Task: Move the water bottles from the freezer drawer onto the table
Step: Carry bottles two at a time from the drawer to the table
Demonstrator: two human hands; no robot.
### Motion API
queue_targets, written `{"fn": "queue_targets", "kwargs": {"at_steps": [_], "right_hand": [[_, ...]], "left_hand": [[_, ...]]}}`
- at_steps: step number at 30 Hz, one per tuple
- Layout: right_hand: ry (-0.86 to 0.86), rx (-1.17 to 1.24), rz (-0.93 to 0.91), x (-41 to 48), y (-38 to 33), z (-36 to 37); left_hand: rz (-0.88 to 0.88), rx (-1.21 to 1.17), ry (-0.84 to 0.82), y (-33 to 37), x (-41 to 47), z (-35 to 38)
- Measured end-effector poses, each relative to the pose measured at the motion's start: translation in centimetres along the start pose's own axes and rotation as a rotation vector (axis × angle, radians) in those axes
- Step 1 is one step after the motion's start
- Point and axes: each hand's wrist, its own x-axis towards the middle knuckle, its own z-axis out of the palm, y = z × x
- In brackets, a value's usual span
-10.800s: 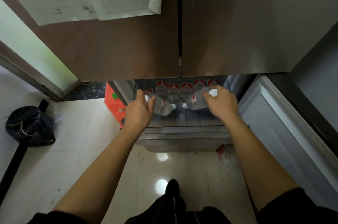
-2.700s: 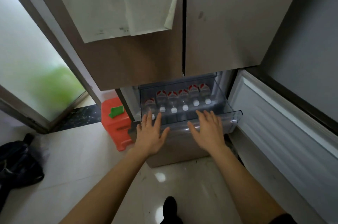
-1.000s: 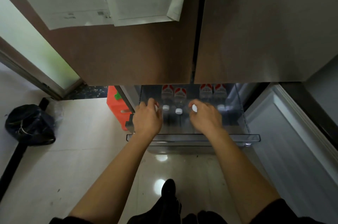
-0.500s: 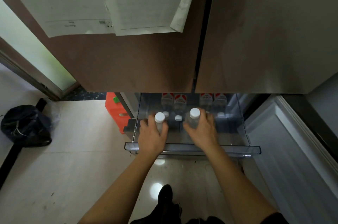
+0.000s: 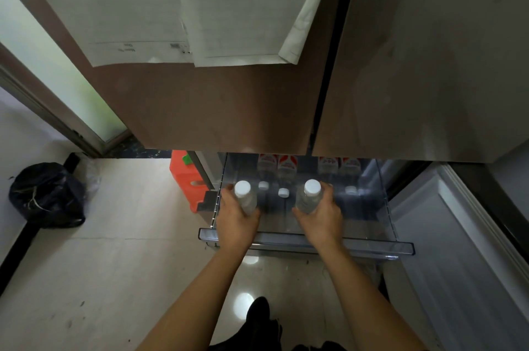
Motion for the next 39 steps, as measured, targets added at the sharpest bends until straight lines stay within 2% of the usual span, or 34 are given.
{"fn": "queue_targets", "kwargs": {"at_steps": [3, 9, 14, 17, 22, 27, 34, 39], "right_hand": [[-0.010, 0.027, -0.056, -1.0, -0.5, -1.2], [0.013, 0.086, -0.333, -3.8, -3.0, -4.5], [0.012, 0.207, -0.491, -8.2, -4.2, -5.1], [-0.033, 0.261, -0.508, -11.1, -4.9, -4.0], [-0.185, 0.302, -0.596, -17.7, -6.1, -1.4], [-0.299, 0.228, -0.737, -25.8, -7.8, 2.2], [-0.458, 0.195, -0.924, -42.0, -9.4, 9.4], [-0.607, 0.175, -0.979, -56.9, -10.2, 16.0]], "left_hand": [[-0.018, -0.116, 0.072, 1.1, -0.4, -1.3], [0.082, -0.250, 0.216, 5.1, -4.0, -4.9], [0.088, -0.225, 0.403, 5.0, -9.8, -9.4], [0.070, -0.214, 0.539, 3.7, -13.5, -12.4], [-0.016, -0.175, 0.732, 0.0, -18.8, -17.8], [-0.077, -0.151, 0.858, -4.6, -24.5, -23.3], [-0.203, -0.174, 1.001, -15.3, -36.3, -34.0], [-0.343, -0.179, 1.109, -24.4, -46.7, -43.7]]}}
